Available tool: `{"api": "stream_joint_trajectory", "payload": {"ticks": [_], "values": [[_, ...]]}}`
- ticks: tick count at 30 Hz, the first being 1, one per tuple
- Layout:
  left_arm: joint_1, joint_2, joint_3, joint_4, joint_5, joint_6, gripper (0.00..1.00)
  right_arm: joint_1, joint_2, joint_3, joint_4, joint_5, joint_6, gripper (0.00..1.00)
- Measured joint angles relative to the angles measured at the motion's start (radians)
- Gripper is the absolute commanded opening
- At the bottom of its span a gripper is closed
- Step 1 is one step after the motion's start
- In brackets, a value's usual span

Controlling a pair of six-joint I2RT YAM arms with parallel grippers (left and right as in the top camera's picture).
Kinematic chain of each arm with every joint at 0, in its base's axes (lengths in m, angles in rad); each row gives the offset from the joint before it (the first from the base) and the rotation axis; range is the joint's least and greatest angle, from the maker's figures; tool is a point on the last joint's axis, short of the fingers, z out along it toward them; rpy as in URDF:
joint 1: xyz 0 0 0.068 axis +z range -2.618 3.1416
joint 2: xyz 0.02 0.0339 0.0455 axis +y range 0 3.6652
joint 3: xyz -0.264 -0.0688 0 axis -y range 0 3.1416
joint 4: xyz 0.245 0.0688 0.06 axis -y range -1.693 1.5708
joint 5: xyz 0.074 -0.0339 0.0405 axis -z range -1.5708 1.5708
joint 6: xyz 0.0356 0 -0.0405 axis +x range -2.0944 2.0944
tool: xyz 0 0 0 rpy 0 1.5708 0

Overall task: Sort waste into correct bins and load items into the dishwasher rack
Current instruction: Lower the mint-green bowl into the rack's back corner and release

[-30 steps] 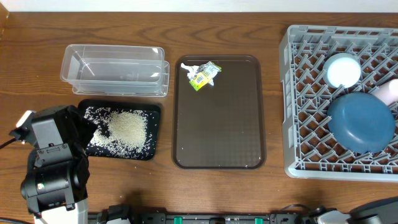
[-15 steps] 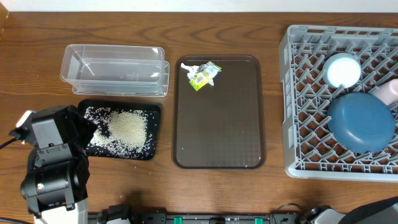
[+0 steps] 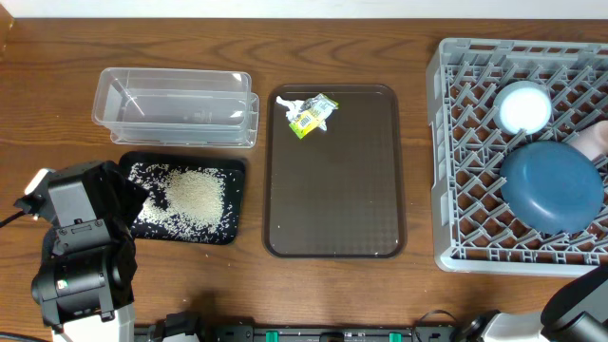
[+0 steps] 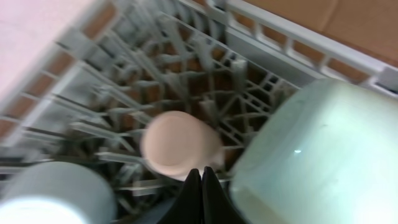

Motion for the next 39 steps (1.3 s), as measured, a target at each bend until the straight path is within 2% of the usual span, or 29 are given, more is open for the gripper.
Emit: {"api": "stream_joint_trajectory", "payload": {"ticks": [6, 19, 26, 39], "values": [[0.0, 0.0, 0.0, 0.0, 0.0, 0.0, 0.94, 0.0, 0.001, 0.003, -0.07, 0.078, -0.026, 0.01], [0.0, 0.0, 0.0, 0.0, 0.0, 0.0, 0.94, -0.042, -0.006, 0.007, -0.189, 0.114, -0.012, 0.01], [0.0, 0.0, 0.0, 0.0, 0.0, 0.0, 0.94, -0.042, -0.108, 0.007, -0.164, 0.109, -0.008, 0.08], [0.0, 0.0, 0.0, 0.0, 0.0, 0.0, 0.94, -0.048, -0.131, 0.015, -0.24, 0.106, -0.008, 0.01]]}}
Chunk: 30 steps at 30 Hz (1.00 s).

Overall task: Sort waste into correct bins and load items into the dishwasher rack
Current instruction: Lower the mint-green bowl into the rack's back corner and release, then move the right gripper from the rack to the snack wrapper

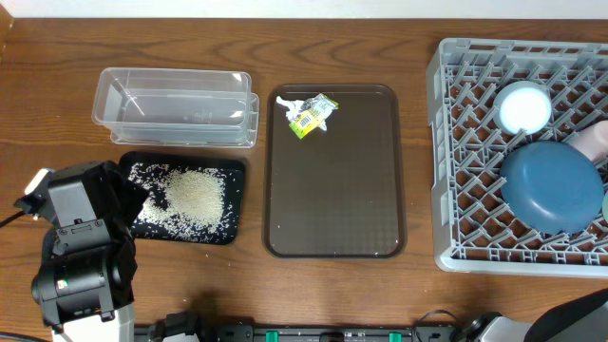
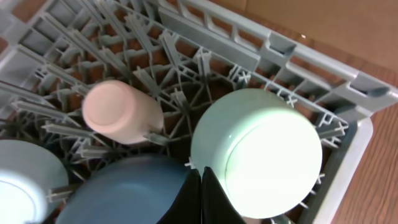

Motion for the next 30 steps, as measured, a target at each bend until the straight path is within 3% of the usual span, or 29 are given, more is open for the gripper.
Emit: {"api": "stream_joint_trajectory", "payload": {"ticks": [13, 30], "values": [[0.0, 0.0, 0.0, 0.0, 0.0, 0.0, 0.94, -0.08, 0.098, 0.0, -0.019, 0.048, 0.046, 0.01], [0.0, 0.0, 0.0, 0.0, 0.0, 0.0, 0.94, -0.101, 0.22, 0.0, 0.131, -0.03, 0.049, 0.01]]}}
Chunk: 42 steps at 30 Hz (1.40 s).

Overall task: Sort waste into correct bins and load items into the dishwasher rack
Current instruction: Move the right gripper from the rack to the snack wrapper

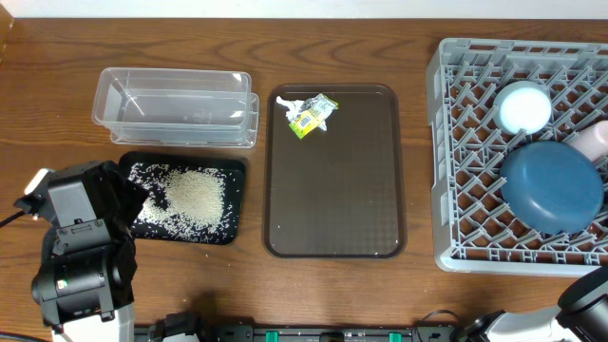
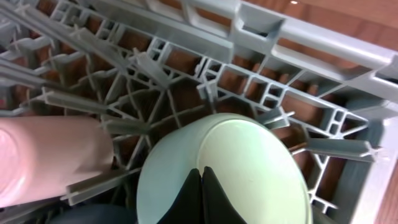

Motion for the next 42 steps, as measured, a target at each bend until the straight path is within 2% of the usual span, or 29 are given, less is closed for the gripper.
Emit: {"api": "stream_joint_trajectory", "payload": {"ticks": [8, 15, 19, 23, 24, 25, 26, 27, 28, 33, 35, 39, 42], "values": [[0.0, 0.0, 0.0, 0.0, 0.0, 0.0, 0.94, 0.0, -0.032, 0.0, -0.006, -0.069, 0.0, 0.01], [0.0, 0.0, 0.0, 0.0, 0.0, 0.0, 0.94, 0.014, -0.064, 0.0, -0.026, -0.297, 0.003, 0.01], [0.0, 0.0, 0.0, 0.0, 0.0, 0.0, 0.94, 0.094, -0.064, 0.0, -0.043, -0.399, 0.003, 0.01], [0.0, 0.0, 0.0, 0.0, 0.0, 0.0, 0.94, 0.242, -0.068, 0.0, -0.047, -0.447, 0.004, 0.04], [0.0, 0.0, 0.0, 0.0, 0.0, 0.0, 0.94, 0.277, -0.072, 0.0, -0.045, -0.452, 0.005, 0.08], [0.0, 0.0, 0.0, 0.0, 0.0, 0.0, 0.94, 0.323, -0.079, 0.0, -0.04, -0.461, 0.01, 0.18], [0.0, 0.0, 0.0, 0.0, 0.0, 0.0, 0.94, 0.37, -0.087, 0.0, -0.027, -0.477, 0.012, 0.48], [0.0, 0.0, 0.0, 0.0, 0.0, 0.0, 0.94, 0.403, -0.094, 0.0, -0.005, -0.496, 0.012, 0.88], [0.0, 0.0, 0.0, 0.0, 0.0, 0.0, 0.94, 0.444, -0.102, 0.0, 0.031, -0.539, 0.002, 0.99], [0.0, 0.0, 0.0, 0.0, 0.0, 0.0, 0.94, 0.619, -0.126, 0.0, 0.31, -0.882, 0.008, 0.99], [0.0, 0.0, 0.0, 0.0, 0.0, 0.0, 0.94, 0.684, -0.131, 0.002, 0.389, -0.964, 0.043, 0.95], [0.0, 0.0, 0.0, 0.0, 0.0, 0.0, 0.94, 0.829, -0.137, 0.002, 0.379, -0.955, 0.109, 0.79], [0.0, 0.0, 0.0, 0.0, 0.0, 0.0, 0.94, 0.969, -0.133, 0.003, 0.302, -0.819, 0.135, 0.77]]}}
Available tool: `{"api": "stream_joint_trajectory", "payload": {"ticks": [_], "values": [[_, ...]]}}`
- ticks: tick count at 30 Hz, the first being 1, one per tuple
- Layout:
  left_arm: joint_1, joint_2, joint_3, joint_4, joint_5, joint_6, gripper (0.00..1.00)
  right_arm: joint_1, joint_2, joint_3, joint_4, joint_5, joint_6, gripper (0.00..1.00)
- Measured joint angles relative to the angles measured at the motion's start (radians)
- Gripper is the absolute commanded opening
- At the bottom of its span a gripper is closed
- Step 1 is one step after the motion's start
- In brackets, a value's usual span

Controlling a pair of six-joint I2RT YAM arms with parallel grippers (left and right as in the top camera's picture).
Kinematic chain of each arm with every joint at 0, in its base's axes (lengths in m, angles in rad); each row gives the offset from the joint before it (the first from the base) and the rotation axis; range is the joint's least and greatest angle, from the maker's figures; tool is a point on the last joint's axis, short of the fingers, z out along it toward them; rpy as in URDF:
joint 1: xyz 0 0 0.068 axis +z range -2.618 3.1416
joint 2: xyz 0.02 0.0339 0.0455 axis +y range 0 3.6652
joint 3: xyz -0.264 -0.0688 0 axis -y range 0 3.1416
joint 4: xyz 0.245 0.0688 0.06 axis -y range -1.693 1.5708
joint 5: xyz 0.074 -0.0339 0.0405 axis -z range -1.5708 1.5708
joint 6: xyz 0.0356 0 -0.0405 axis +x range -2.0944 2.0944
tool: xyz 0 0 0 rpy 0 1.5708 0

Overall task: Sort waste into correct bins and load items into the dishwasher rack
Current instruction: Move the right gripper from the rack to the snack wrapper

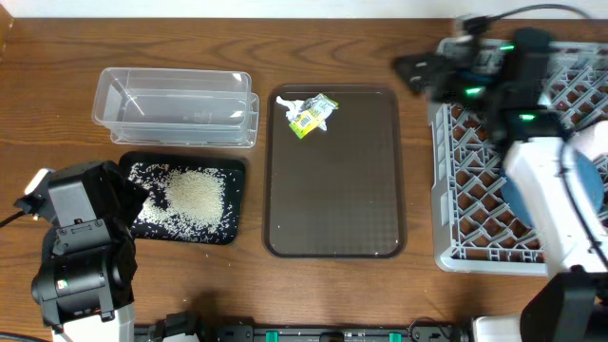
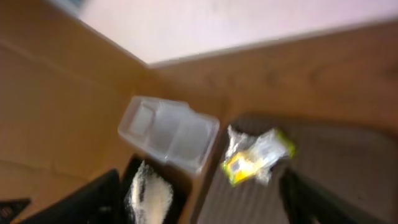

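Observation:
A crumpled yellow-and-silver wrapper (image 1: 311,114) (image 2: 256,155) lies at the far end of the brown tray (image 1: 332,209) (image 2: 348,168). My right gripper (image 1: 410,71) (image 2: 200,177) hangs open over the table between the tray's far right corner and the grey dishwasher rack (image 1: 456,171), with nothing between its fingers. The view from its wrist is blurred and looks down at the wrapper. In the rack, a blue bowl (image 1: 587,190) and a pink cup (image 1: 597,142) show past the right arm. My left arm (image 1: 81,247) stands at the near left, its fingers hidden.
A clear plastic bin (image 1: 176,106) (image 2: 168,130) sits left of the tray's far end. A black bin (image 1: 185,198) (image 2: 149,193) holding white grains lies nearer, beside the left arm. The right arm crosses above the rack's left part.
My right gripper was shut, low over the pale green bowl in the rack. Now it is open, out of the rack, near the tray's far right corner, facing the wrapper.
My right gripper stayed shut inside the rack, first over the pink cup, then between cup and green bowl, then close over the bowl. It now stands open outside the rack by the tray. Wrapper, bins and left arm have not moved.

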Motion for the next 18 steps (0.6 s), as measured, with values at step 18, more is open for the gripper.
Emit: {"api": "stream_joint_trajectory", "payload": {"ticks": [18], "values": [[0.0, 0.0, 0.0, 0.0, 0.0, 0.0, 0.94, 0.393, 0.419, 0.003, 0.217, 0.524, 0.144, 0.79]]}}
